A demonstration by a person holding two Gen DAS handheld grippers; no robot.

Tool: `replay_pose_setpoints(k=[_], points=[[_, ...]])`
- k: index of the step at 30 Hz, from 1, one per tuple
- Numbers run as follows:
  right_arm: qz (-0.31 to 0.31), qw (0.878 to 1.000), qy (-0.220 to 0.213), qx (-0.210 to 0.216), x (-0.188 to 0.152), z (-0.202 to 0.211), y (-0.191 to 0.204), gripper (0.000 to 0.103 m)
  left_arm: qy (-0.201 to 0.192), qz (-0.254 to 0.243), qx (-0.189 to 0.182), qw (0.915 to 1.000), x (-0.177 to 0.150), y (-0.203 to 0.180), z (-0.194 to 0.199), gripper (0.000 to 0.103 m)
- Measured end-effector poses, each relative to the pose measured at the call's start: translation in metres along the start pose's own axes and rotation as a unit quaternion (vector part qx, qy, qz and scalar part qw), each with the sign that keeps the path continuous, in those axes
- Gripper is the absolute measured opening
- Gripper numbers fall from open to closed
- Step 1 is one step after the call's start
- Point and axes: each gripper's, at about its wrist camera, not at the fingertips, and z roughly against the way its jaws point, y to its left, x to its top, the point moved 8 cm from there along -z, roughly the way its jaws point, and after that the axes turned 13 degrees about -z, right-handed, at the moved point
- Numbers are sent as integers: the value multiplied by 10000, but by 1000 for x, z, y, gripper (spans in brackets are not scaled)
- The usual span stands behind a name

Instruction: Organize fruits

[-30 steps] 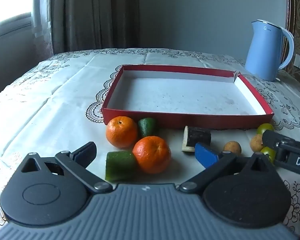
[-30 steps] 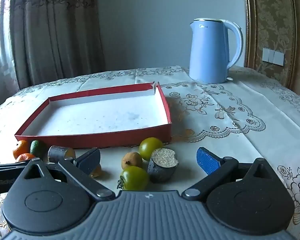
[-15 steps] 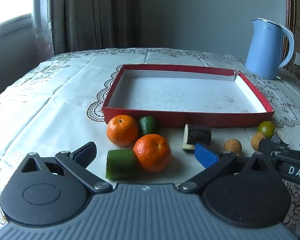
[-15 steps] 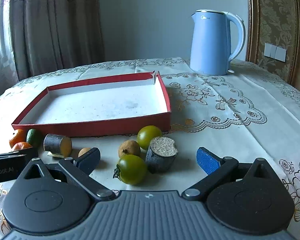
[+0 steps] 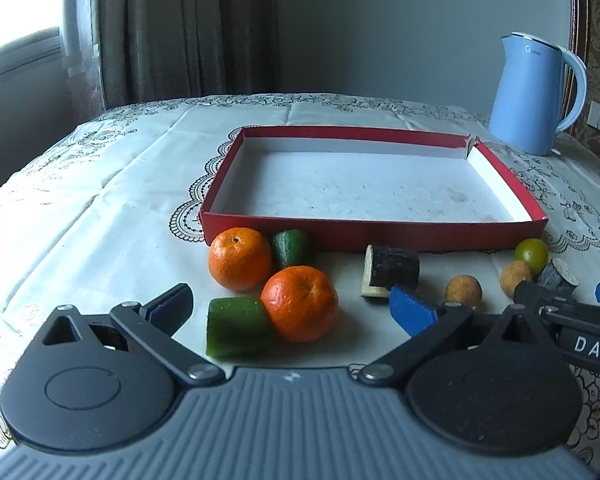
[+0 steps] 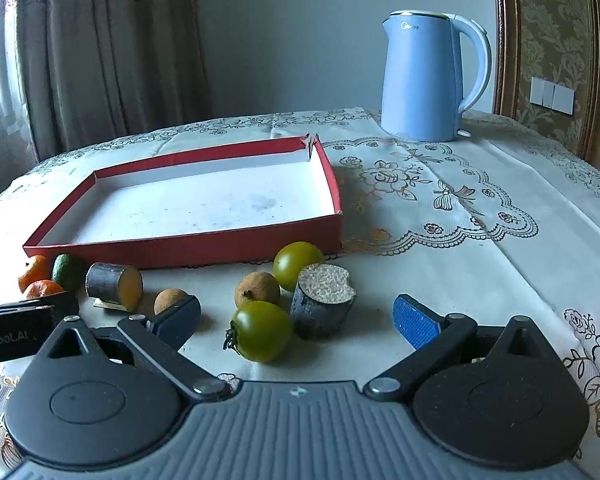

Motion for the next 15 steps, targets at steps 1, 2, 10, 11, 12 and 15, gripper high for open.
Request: replay_pose_setpoints(k=[1,2,10,11,12,15], points=[[-6,10000,-14,-2,0,0,-1,103,0,-4,14,10000,0,0,0,103],[-18,10000,-14,-4,0,0,-1,103,-4,-5,25,10000,0,0,0,103],[-12,10000,-43,80,0,2,-1,103,-4,-15,12,10000,0,0,0,103],[-4,9999,-60,85,0,3,-1,103,-7,-17,4,10000,0,-1,0,103],[5,9999,-73,90,1,3,0,103,-7,-21,1,10000,0,-1,0,103],[56,9999,-95,103,1,4,2,103,-18,-46,5,10000,0,-2,0,103]])
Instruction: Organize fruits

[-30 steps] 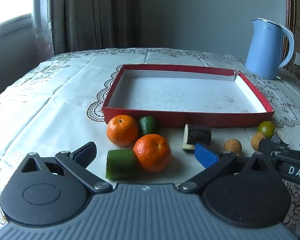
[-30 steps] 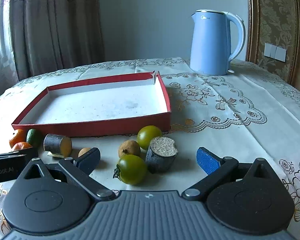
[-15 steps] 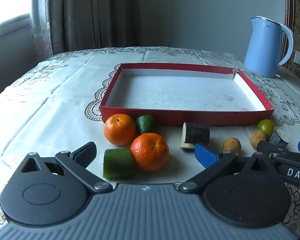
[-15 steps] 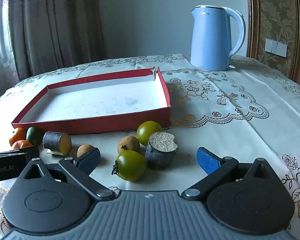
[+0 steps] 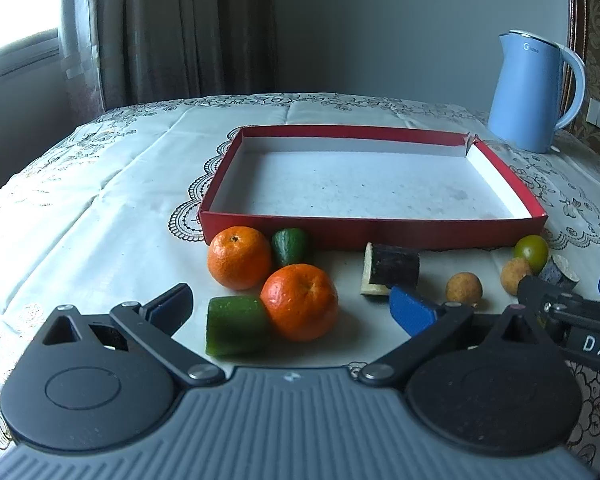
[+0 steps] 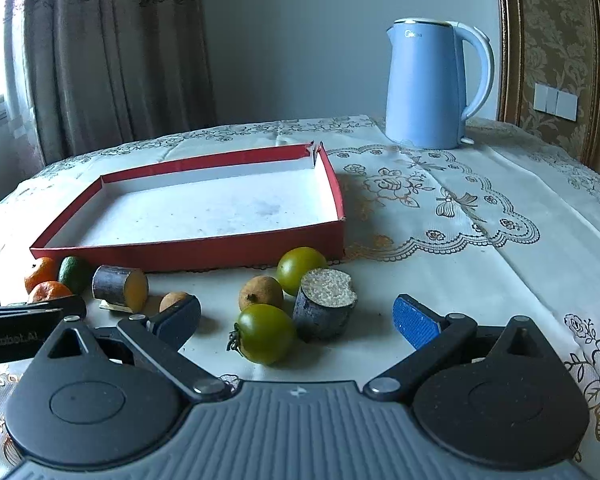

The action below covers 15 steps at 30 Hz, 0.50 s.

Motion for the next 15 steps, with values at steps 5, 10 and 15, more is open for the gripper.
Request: replay_pose_setpoints(k=[5,10,15], points=[[111,9999,-45,-28,-4,2,1,103,10,-23,-13,10000,-1,-1,-1,103],[128,9999,-51,-62,-5,2,-2,103,32,-59,-21,10000,-3,-2,-3,103],[83,9999,-126,-78,-4,3,-6,103,38,-25,-46,10000,-3,-1,-4,103]])
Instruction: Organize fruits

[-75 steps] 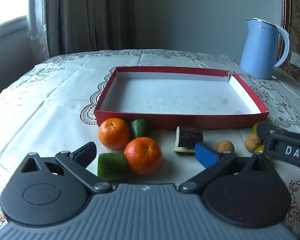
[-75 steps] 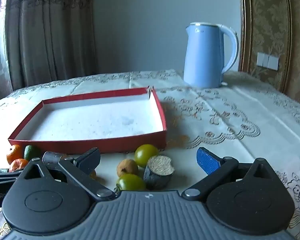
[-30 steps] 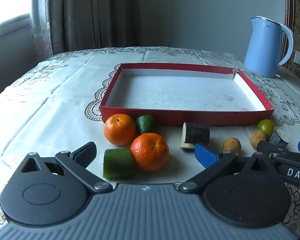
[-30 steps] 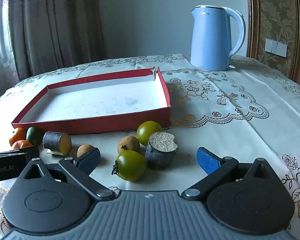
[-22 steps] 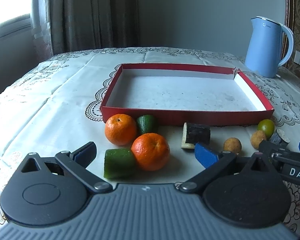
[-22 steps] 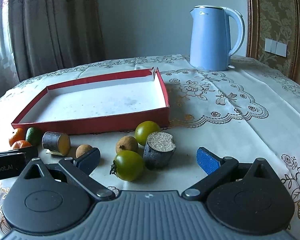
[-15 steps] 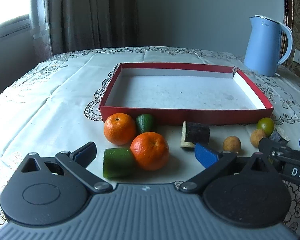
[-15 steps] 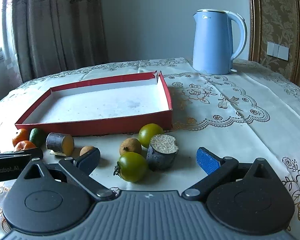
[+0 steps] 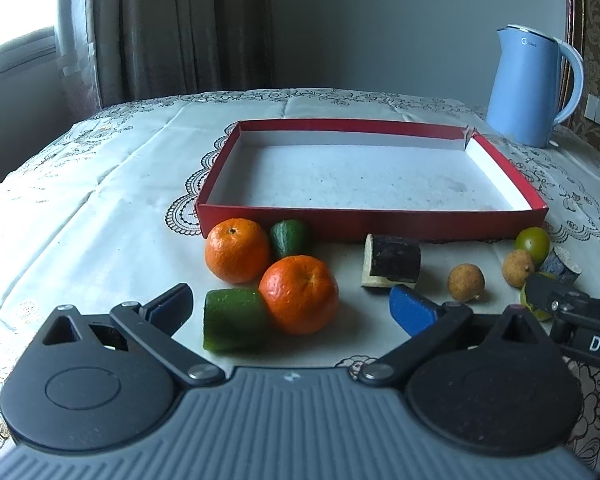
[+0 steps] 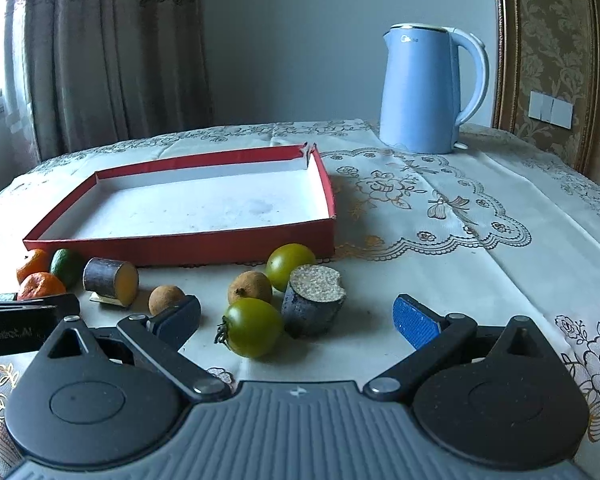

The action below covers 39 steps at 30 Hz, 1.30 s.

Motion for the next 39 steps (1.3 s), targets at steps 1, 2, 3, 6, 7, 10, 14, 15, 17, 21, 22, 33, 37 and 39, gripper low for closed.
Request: replay_pose_setpoints(k=[1,2,3,6,7,10,14,15,17,21,22,33,37,39], points=[[21,10000,0,13,0,0,0,103,-9,-3,15,10000,0,0,0,103],[29,10000,-10,19,0,1,-1,103,-16,-7,17,10000,0,0,0,103],[21,10000,-37,9,1,2,-2,103,-25,-7,13,10000,0,0,0,103],[73,10000,-52,23,2,3,-4,103,-3,-24,6,10000,-2,-1,-1,103],[80,9999,-86,22,3,4,-5,103,2,-40,20,10000,-2,0,0,103],[210,9996,-165,-75,6,8,-13,103,-53,-32,24,10000,-2,0,1,103],[245,9994,-191,-141,9,12,-27,103,-76,-45,-58,9999,-2,-1,2,103],[272,9994,-181,-126,9,13,-29,103,-81,-62,-57,9999,-3,-1,2,103],[234,9995,-195,-90,9,15,-33,103,-92,-78,-60,9999,-4,-1,2,103],[269,9994,-72,203,5,17,-27,103,-71,-59,-102,9999,-5,0,0,103],[324,9990,-52,306,3,18,-21,103,-74,-61,-107,9999,-6,1,0,103],[499,9957,320,719,-10,6,10,59,-125,-122,-41,9998,-10,3,-3,103],[568,9955,307,699,-12,3,14,59,-48,-48,-88,9999,-12,6,-9,103],[603,9952,337,689,-12,0,15,57,-18,-16,-137,9999,-13,6,-12,103]])
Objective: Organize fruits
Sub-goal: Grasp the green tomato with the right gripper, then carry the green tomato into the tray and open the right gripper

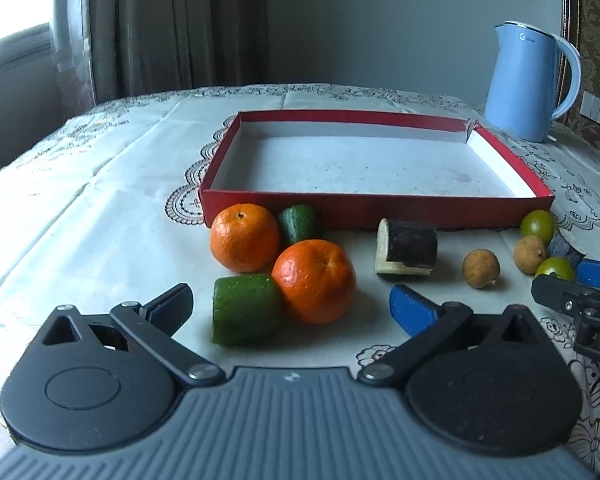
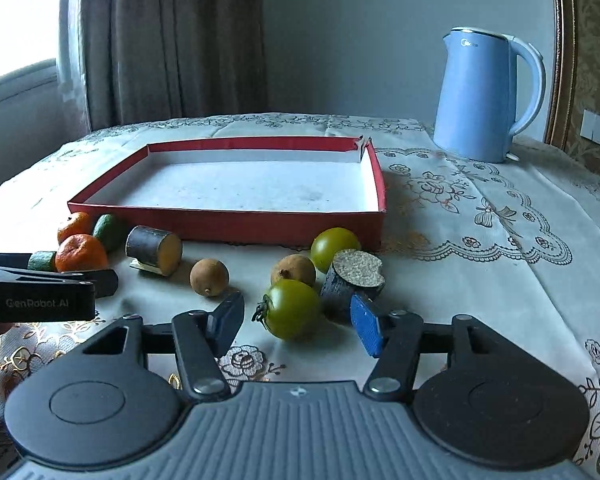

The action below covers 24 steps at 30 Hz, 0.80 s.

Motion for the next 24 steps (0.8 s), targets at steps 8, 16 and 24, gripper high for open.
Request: replay_pose_setpoints(k=[8,16,24], points=[[130,9999,102,-19,-3,-10,6,36,-56,-50,-11,10000,2,1,-3,103],[40,9999,131,63,0,-8,2,33,-263,52,-97,9996,2,3,1,103],[388,9971,-650,10,53,5,11,33,-281,-55,-105,9995,2,0,2,103]])
